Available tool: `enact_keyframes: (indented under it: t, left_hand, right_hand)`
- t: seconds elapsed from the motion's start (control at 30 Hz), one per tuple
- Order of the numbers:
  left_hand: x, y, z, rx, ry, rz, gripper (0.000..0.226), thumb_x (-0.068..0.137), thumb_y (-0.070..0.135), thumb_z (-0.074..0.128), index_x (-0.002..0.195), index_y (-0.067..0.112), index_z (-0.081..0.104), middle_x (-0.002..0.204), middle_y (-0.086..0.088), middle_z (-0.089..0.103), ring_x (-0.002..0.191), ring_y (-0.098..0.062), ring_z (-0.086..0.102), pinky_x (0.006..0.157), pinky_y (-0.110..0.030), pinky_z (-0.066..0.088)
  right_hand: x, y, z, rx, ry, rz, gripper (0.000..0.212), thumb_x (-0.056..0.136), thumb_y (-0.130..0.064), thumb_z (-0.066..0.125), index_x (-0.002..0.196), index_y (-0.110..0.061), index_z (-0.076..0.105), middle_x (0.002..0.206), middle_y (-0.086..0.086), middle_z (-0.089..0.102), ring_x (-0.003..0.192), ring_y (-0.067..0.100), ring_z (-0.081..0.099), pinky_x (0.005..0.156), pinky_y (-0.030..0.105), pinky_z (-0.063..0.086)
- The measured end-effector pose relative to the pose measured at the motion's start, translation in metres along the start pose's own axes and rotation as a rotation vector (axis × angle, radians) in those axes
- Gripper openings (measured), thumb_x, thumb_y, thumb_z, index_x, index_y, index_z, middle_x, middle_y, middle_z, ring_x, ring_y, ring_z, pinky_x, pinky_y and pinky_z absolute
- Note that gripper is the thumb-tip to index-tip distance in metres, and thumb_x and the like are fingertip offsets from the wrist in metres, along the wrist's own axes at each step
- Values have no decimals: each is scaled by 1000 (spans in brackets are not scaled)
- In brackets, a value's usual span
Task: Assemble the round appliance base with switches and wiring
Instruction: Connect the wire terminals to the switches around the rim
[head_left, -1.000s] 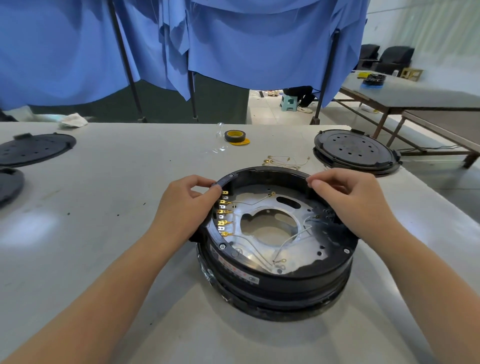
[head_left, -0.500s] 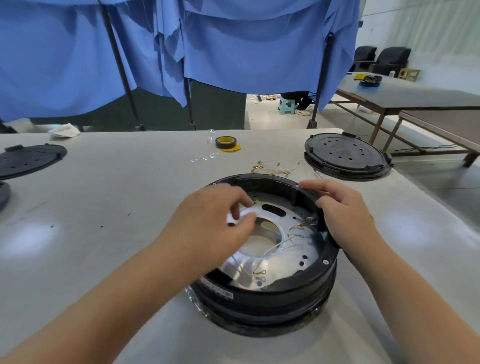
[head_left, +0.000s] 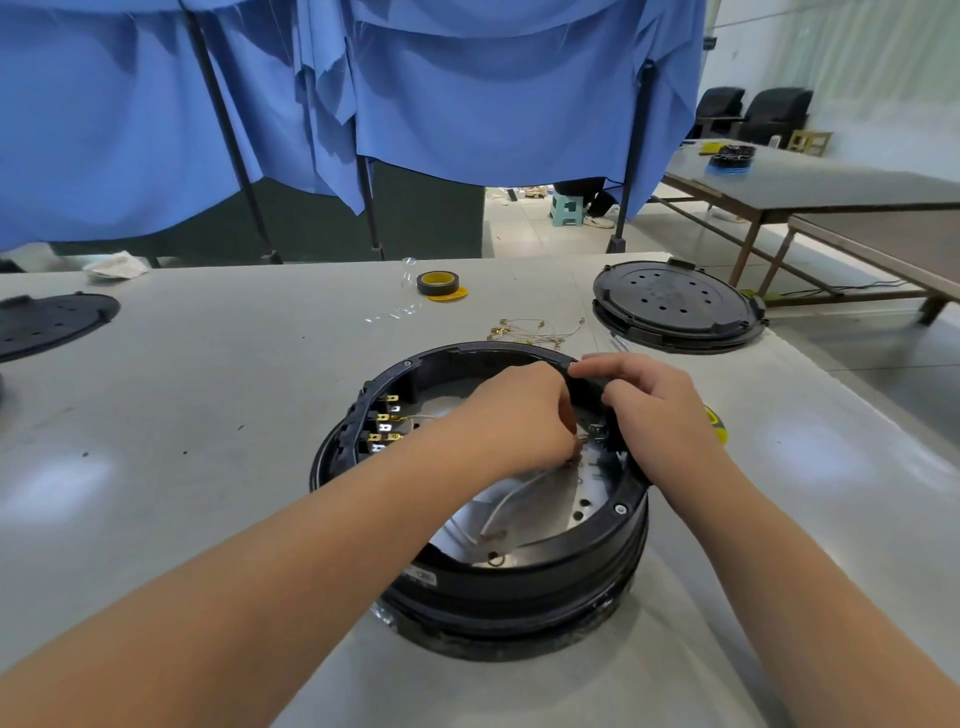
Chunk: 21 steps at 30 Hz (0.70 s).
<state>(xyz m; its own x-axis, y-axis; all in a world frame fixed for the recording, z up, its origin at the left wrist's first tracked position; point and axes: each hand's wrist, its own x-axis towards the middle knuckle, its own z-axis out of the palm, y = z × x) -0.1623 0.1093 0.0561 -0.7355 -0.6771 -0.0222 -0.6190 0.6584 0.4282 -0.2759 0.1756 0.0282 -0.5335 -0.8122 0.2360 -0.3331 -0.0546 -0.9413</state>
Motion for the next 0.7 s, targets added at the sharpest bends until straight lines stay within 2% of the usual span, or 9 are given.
enact_keyframes:
  t: [0.13, 0.23, 0.27, 0.37, 0.53, 0.6, 0.7]
  left_hand:
    - [-5, -3, 2, -53, -34, 25, 6, 88, 21, 66, 82, 19, 65, 89, 1, 68, 84, -15, 61, 67, -26, 46]
    - [-12, -6, 0, -157, -38, 84, 5, 91, 21, 62, 86, 19, 63, 84, 1, 66, 74, -12, 59, 67, -26, 48]
    - [-14, -7, -1, -193, -37, 96, 4, 91, 21, 63, 87, 20, 64, 80, 3, 65, 69, -9, 58, 65, -24, 48]
    - [-18, -8, -1, -184, -29, 131, 7, 89, 22, 64, 94, 23, 70, 74, 9, 63, 63, -2, 54, 59, -17, 41]
    - [-22, -5, 0, -144, -20, 158, 17, 88, 20, 61, 94, 24, 76, 83, 5, 72, 71, -8, 60, 62, -17, 45]
    - [-23, -5, 0, -145, -8, 169, 18, 87, 19, 60, 93, 24, 77, 80, 4, 71, 64, -7, 57, 59, -16, 44]
    - [-25, -6, -2, -154, 0, 176, 20, 87, 18, 60, 94, 25, 77, 76, 3, 70, 56, -3, 51, 52, -11, 39]
  right_hand:
    - [0, 0, 0, 4, 6, -6, 37, 84, 6, 44, 90, -18, 72, 96, -16, 63, 92, 18, 54, 72, 28, 47]
    - [0, 0, -1, 1, 10, -20, 37, 84, 5, 45, 87, -20, 71, 101, -11, 64, 84, 14, 60, 67, 16, 50]
    - [0, 1, -1, -5, 10, -25, 37, 84, 5, 45, 87, -21, 71, 104, -8, 65, 84, 8, 61, 70, 14, 49]
    - [-1, 1, 0, -7, 3, -28, 37, 84, 4, 44, 88, -20, 72, 111, -3, 64, 97, 2, 58, 81, 21, 50]
    - [-2, 1, -1, -5, 1, -25, 38, 84, 4, 44, 87, -22, 71, 109, -6, 65, 90, 1, 59, 82, 27, 52]
    - [-2, 2, -1, -1, 1, -22, 38, 84, 4, 44, 87, -23, 71, 110, -5, 64, 94, 4, 60, 86, 32, 53]
    - [-2, 2, 0, -3, 4, -28, 38, 84, 3, 44, 85, -24, 71, 110, -6, 64, 93, 2, 60, 84, 30, 53]
